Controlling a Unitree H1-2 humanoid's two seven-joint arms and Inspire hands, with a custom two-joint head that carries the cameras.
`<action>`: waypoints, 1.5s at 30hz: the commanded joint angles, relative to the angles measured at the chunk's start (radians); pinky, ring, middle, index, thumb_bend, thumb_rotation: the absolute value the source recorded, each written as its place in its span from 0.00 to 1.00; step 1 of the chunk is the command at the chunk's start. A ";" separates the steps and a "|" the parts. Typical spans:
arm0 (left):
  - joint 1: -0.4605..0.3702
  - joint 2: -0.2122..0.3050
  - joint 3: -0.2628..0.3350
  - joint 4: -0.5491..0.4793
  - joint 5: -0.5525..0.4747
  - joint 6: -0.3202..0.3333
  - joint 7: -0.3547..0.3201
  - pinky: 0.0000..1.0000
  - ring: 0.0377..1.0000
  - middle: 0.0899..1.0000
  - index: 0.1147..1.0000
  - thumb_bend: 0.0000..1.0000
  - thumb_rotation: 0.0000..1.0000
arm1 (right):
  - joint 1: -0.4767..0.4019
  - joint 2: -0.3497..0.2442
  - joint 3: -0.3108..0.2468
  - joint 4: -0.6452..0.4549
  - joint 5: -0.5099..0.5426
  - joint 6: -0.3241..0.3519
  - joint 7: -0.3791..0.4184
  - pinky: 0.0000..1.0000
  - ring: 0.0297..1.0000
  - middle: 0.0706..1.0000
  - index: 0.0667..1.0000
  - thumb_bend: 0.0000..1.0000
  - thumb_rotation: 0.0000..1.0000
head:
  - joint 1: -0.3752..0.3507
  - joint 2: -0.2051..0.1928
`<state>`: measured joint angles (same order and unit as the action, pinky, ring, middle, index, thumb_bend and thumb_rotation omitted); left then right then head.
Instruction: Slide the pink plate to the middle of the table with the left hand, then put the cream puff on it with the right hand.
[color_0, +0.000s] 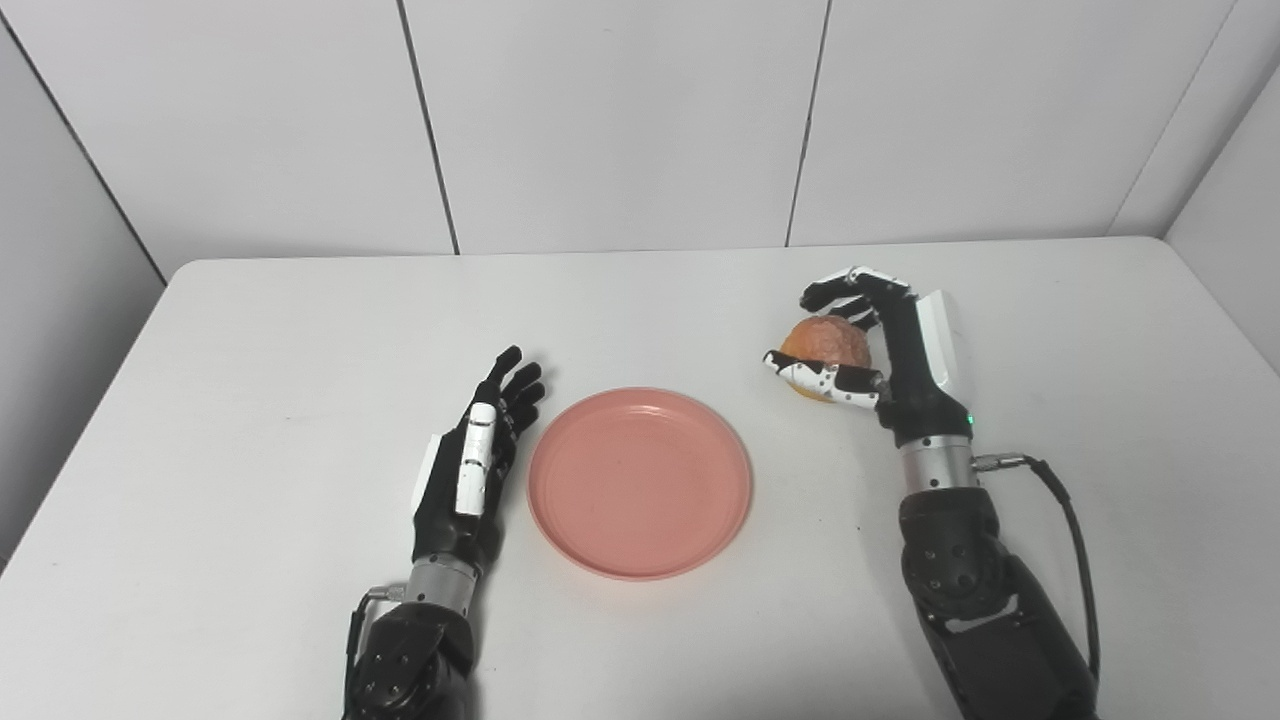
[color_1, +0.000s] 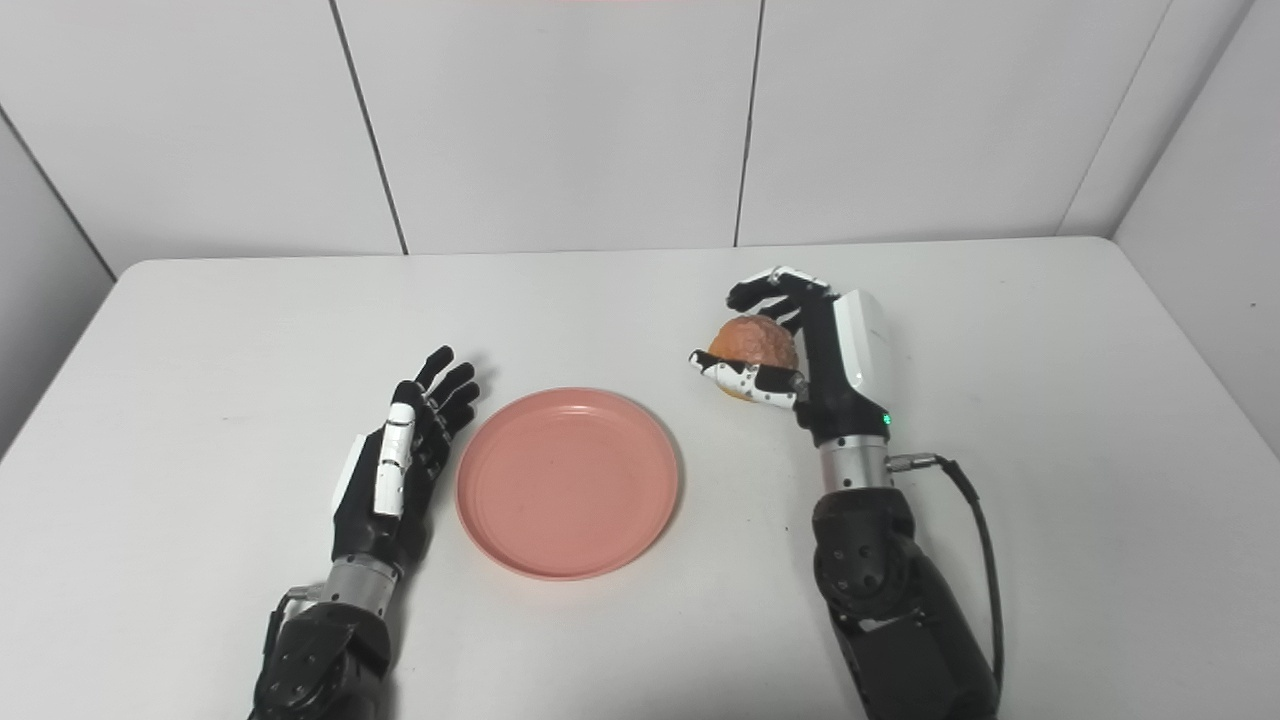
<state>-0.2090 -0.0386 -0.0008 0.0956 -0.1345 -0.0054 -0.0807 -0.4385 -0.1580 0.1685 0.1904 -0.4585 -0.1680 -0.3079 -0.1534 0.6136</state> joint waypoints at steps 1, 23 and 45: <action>0.023 -0.006 -0.005 0.006 -0.004 0.035 0.000 0.94 0.90 0.89 0.89 0.58 1.00 | -0.020 0.010 0.009 -0.026 0.014 -0.070 0.021 0.35 0.41 0.51 0.41 0.51 0.00 | 0.001 0.000; 0.020 -0.002 -0.013 0.000 -0.002 0.050 -0.013 0.97 0.93 0.91 0.91 0.57 1.00 | 0.049 0.112 0.140 -0.029 0.004 -0.201 0.140 0.45 0.46 0.50 0.40 0.51 0.00 | 0.009 0.018; 0.018 0.003 -0.018 -0.002 0.008 0.045 -0.011 0.95 0.91 0.89 0.90 0.55 1.00 | 0.050 0.120 0.160 0.102 0.000 -0.229 0.219 0.46 0.46 0.50 0.41 0.51 0.00 | 0.012 0.031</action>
<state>-0.2084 -0.0383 -0.0127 0.0876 -0.1285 0.0166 -0.0870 -0.3804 -0.0378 0.3323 0.2754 -0.4591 -0.3861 -0.0922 -0.1426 0.6458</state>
